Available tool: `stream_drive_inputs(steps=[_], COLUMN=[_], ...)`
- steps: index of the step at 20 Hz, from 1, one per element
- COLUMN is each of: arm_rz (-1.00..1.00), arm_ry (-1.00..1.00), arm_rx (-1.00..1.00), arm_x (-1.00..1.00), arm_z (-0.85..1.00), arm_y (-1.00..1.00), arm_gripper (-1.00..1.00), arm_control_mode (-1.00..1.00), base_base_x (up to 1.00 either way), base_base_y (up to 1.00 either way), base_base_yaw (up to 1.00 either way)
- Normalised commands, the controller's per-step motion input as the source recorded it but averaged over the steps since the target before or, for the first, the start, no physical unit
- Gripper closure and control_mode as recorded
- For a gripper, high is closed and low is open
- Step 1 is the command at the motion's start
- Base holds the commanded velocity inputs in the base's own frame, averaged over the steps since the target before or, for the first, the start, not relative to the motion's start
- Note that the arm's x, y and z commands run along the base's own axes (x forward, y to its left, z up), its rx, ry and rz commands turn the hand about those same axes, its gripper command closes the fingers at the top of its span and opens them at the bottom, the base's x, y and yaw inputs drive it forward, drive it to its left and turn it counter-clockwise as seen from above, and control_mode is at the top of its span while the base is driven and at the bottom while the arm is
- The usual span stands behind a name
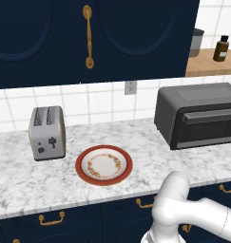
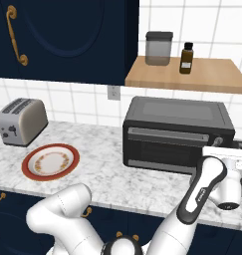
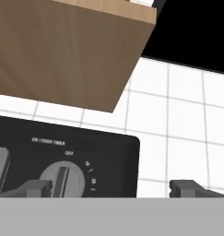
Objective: Pick up the kebab skewer and baguette bread, and place them inside the toaster oven. Close the toaster oven door and start by setting the timer.
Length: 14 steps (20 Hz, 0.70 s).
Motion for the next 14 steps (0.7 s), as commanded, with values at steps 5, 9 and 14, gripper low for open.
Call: stream_drive_inputs(steps=[5,9,14], arm_rz=[-0.05,-0.04,-0.02], arm_ry=[0.01,0.06,0.09], arm_rx=[-0.01,-0.01,0.0], arm_x=[0.0,-0.03,0.0], arm_z=[0.17,0.24,0.16], arm_y=[0.0,0.0,0.0], arm_gripper=[-1.0,-1.0,-1.0], arm_control_mode=[-1.0,-1.0,-1.0], base_base_x=[0.0,0.0,0.0], base_base_y=[0.0,0.0,0.0], base_base_yaw=[0.0,0.0,0.0])
